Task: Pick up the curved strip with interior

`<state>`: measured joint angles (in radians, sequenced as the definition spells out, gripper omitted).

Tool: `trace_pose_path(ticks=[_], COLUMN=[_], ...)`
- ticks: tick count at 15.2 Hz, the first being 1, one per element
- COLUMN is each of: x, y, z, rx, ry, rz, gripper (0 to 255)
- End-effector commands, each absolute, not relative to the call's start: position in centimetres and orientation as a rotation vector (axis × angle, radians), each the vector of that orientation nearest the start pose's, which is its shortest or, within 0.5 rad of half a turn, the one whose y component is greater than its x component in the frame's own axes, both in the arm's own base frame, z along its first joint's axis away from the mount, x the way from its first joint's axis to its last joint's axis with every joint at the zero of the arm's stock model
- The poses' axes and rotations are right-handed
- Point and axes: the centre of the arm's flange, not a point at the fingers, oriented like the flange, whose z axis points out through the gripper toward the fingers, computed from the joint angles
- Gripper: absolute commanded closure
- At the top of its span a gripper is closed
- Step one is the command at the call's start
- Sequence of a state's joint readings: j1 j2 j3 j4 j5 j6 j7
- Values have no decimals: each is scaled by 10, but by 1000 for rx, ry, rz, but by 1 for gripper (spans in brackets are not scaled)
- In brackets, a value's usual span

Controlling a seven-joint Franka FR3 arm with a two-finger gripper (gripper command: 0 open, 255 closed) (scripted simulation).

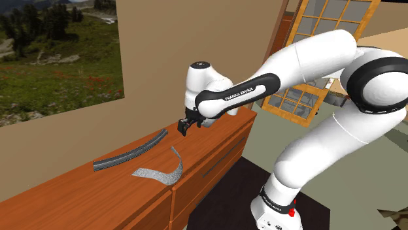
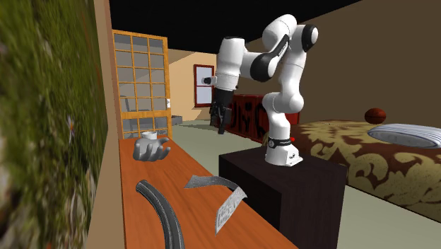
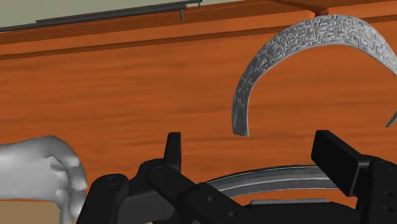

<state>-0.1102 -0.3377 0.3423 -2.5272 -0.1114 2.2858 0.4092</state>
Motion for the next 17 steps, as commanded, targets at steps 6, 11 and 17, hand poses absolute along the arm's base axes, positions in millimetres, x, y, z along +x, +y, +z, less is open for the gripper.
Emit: trace_pose_path(ticks=[6,11,17], x=[463,488,488], y=[118,126,126], z=[312,257,225], rx=[-3350,-3385,-3385], ry=[281,333,333], rz=[-188,-167,-167], gripper=[0,0,0])
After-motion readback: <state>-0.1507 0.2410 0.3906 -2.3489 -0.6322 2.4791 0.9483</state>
